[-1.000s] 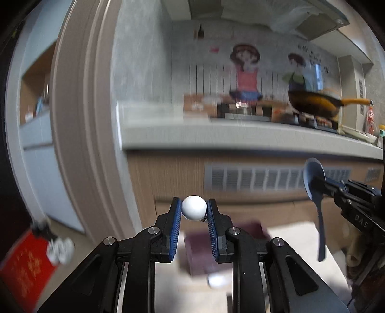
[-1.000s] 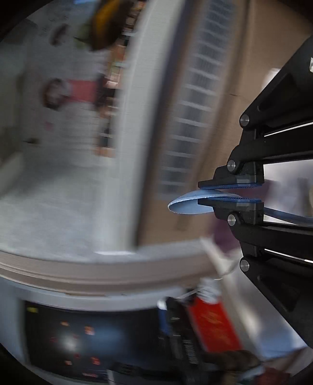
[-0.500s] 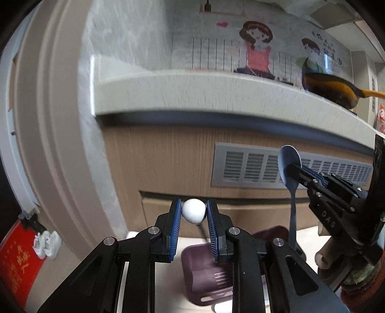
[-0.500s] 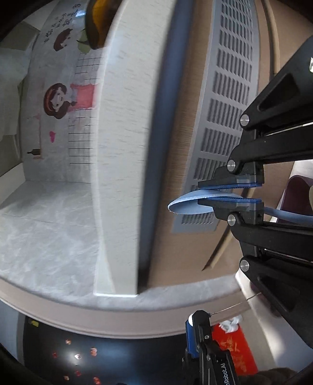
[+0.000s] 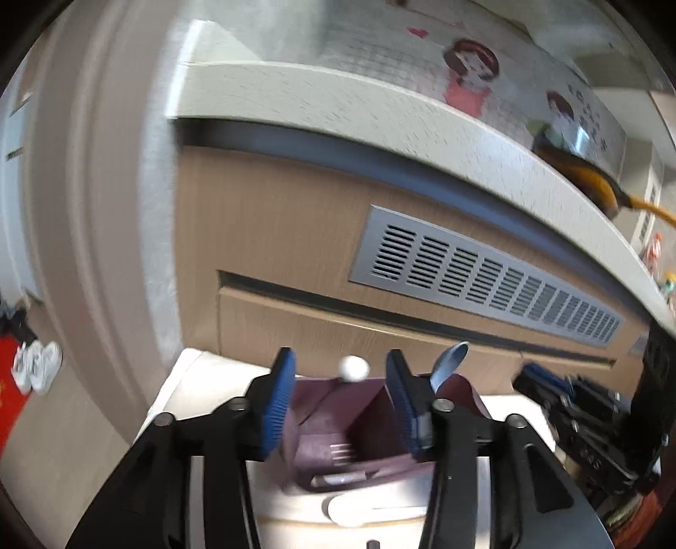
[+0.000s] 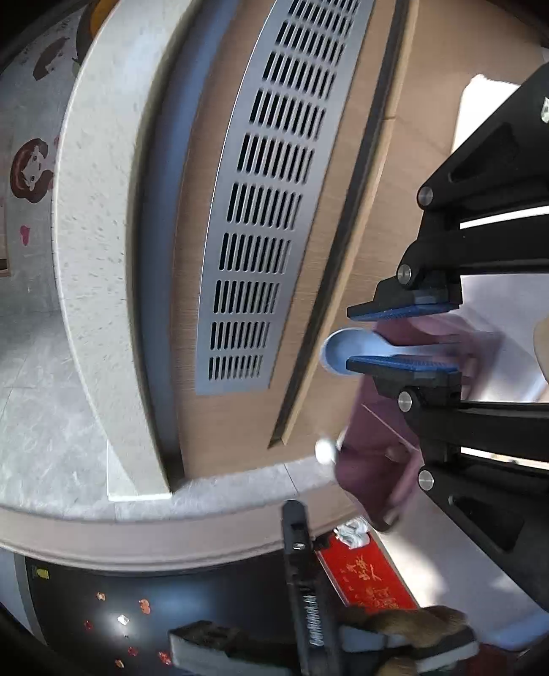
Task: Organize utensils
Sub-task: 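Carry both utensils over the purple caddy and open both grippers to drop them, then grasp the white plastic spoon by its handle with the right gripper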
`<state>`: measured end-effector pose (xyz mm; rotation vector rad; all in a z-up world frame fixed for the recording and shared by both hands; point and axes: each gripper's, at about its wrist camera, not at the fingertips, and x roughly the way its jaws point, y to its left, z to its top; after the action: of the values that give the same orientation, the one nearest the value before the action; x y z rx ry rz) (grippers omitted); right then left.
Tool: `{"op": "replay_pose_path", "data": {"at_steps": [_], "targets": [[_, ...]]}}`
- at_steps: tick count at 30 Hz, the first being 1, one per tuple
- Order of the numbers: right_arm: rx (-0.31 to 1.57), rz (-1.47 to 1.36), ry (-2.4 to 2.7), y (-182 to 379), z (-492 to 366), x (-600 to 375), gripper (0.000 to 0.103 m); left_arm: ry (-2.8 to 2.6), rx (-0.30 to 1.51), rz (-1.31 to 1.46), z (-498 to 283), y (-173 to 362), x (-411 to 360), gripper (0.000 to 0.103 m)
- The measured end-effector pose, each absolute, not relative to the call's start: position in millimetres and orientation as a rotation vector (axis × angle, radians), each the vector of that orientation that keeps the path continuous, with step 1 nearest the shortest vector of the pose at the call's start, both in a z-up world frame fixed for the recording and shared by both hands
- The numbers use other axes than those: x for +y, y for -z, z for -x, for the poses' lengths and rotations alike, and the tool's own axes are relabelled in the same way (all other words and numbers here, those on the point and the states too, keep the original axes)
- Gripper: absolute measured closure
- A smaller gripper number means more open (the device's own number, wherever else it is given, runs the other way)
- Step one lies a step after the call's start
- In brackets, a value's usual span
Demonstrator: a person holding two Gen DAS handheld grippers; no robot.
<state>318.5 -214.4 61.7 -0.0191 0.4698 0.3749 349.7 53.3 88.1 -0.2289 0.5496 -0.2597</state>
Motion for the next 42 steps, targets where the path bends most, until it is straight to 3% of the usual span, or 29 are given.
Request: {"op": "replay_pose_path", "data": {"at_steps": [7, 16, 35, 42], "targets": [[0.623, 0.041, -0.488, -31, -285, -217, 0.081, 0.172, 0.641, 0.303, -315, -62, 84, 0.050], [0.859, 0.098, -0.606, 28, -252, -208, 0.081, 0.231, 0.818, 0.272, -267, -1, 70, 0.049], [0.906, 0.258, -0.604, 58, -333, -133, 0.080, 0.253, 0.926, 0.284, -258, 42, 74, 0.049], [0.984, 0.171, -0.569, 57, -317, -163, 0.092, 0.323, 0.920, 0.217, -286, 36, 50, 0.049]]}}
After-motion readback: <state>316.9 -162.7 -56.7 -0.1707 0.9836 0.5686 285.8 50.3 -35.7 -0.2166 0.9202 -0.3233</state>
